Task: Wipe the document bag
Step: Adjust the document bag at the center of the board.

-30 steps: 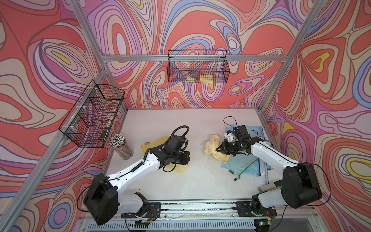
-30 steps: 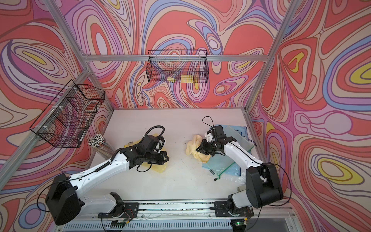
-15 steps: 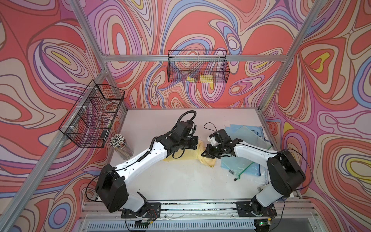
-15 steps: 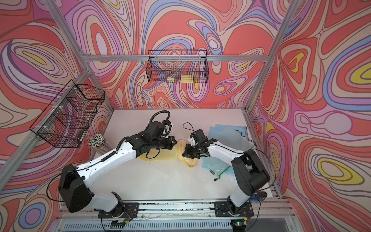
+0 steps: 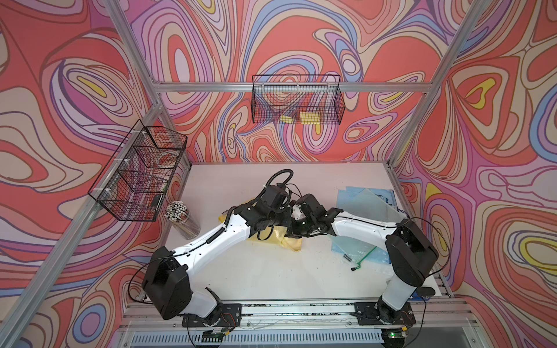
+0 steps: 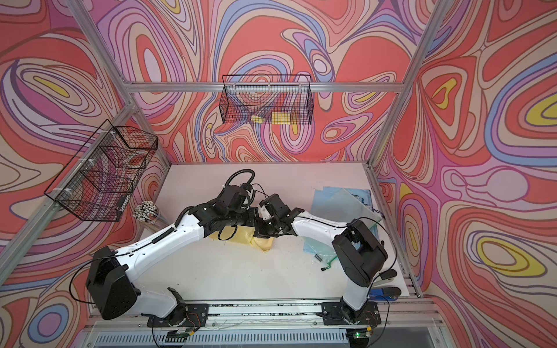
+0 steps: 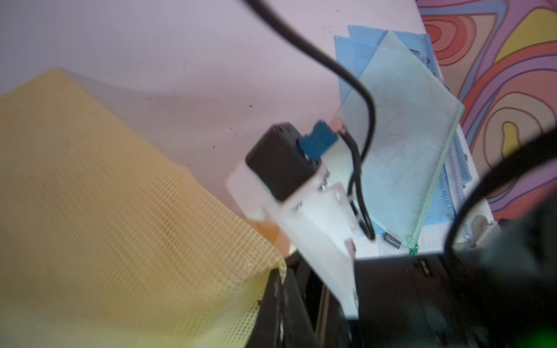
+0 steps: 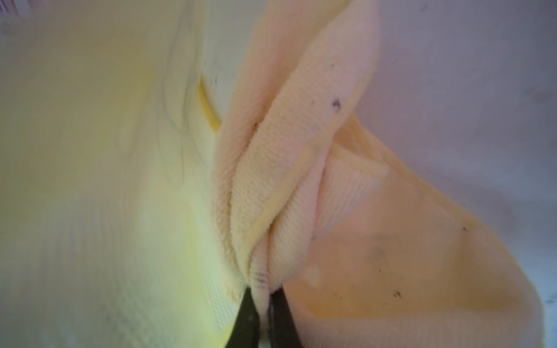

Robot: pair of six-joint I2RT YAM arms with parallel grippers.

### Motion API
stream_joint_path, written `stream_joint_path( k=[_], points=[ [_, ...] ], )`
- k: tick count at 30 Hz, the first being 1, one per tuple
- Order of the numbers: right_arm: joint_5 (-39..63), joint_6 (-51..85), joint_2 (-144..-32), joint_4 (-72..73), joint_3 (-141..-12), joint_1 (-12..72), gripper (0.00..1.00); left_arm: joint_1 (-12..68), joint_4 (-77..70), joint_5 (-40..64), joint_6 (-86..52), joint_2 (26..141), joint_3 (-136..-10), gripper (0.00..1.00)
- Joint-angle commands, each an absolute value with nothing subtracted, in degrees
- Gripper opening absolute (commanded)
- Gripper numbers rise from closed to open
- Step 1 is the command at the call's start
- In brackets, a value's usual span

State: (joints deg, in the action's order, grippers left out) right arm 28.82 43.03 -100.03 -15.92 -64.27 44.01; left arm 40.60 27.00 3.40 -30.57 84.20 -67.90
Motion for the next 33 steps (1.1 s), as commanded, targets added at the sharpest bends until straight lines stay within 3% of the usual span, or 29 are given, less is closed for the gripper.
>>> stream_joint_path(
  k=[1,6,12,18,27,31,32,33],
  points=[
    [29.8,47.3,-101.2,-11.2,-61.1,47.8,0.00,41.4,25.8,3.8,-30.0,86.1,-70.9,0.00],
    [34.1,57.6,-97.8,1.7,-52.5,48.9,0.00,41.1,25.0,2.9,-30.2,86.3,-70.8,0.00],
    [39.7,61.6,-94.8,8.2,-50.7,49.4,0.00,41.0,22.5,3.2,-31.7,88.9,-70.2,0.00],
    [31.0,56.7,-86.9,-9.6,-51.6,49.5,0.00,41.0,21.8,4.4,-33.6,90.3,-68.2,0.00],
    [17.0,55.0,-69.5,-38.6,-52.5,49.5,0.00,40.9,15.5,10.2,-38.0,87.1,-55.7,0.01],
    [10.1,53.3,-66.5,-49.8,-57.7,49.3,0.00,41.0,13.4,12.2,-38.7,88.1,-53.8,0.18],
    [8.7,52.9,-66.7,-51.2,-58.9,49.3,0.00,41.0,13.3,12.4,-38.8,87.9,-53.7,0.28],
    [7.4,52.3,-67.2,-52.0,-60.3,49.3,0.00,41.0,13.0,11.8,-39.0,87.2,-53.2,0.51]
  ],
)
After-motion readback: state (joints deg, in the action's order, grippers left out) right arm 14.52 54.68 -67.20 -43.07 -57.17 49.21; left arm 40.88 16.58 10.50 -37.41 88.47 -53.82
